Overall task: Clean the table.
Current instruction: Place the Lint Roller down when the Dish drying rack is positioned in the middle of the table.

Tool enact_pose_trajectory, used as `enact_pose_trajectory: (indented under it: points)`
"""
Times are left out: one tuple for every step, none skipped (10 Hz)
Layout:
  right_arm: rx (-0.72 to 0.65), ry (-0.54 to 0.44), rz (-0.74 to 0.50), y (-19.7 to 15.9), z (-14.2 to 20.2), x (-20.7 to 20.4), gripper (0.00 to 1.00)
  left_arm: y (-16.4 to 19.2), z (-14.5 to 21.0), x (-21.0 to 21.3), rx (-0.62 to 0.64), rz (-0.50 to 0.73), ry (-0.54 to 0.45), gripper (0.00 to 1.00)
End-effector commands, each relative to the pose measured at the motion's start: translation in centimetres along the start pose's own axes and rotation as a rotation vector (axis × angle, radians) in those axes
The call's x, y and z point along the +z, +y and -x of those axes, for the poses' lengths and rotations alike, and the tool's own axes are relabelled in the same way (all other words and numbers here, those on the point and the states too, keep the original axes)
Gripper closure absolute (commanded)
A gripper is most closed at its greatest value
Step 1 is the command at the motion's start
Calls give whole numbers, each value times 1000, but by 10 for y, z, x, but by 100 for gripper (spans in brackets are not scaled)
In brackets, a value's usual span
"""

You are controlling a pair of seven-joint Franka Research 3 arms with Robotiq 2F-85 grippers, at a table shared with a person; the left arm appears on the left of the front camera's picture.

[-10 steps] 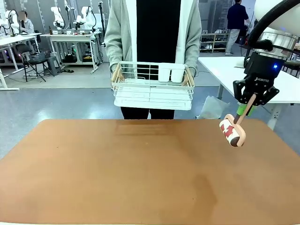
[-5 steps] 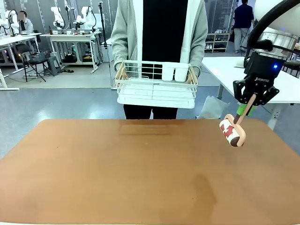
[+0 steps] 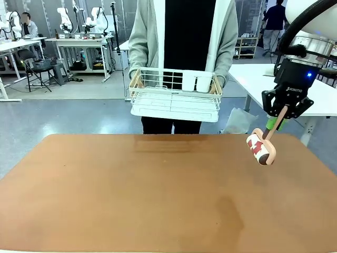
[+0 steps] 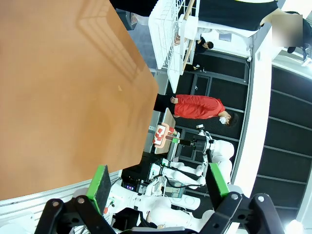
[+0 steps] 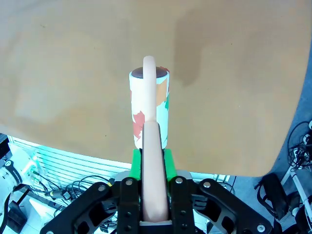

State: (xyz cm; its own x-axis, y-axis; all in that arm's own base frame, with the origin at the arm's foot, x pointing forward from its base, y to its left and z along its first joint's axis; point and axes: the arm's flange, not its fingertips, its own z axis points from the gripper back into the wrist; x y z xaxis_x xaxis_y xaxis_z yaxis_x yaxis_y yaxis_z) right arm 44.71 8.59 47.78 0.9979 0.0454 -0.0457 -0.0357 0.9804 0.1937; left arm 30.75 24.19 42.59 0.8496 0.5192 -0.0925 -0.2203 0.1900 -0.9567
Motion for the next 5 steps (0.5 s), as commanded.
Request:
enact_pose_trajectory:
  points:
    - [10,2,-3,2,-2,4,79,-1,1,3,-9,22,0,0]
    - [10,2,-3,2,-2,4,79,-1,1,3,-9,22,0,0]
    - [10,2,-3,2,-2,4,79,-1,1,3,-9,22,0,0]
    - [10,2,-3,2,-2,4,79,-1,1,3,-9,22,0,0]
    - [10,2,-3,2,-2,4,79,-1,1,3,-9,22,0,0]
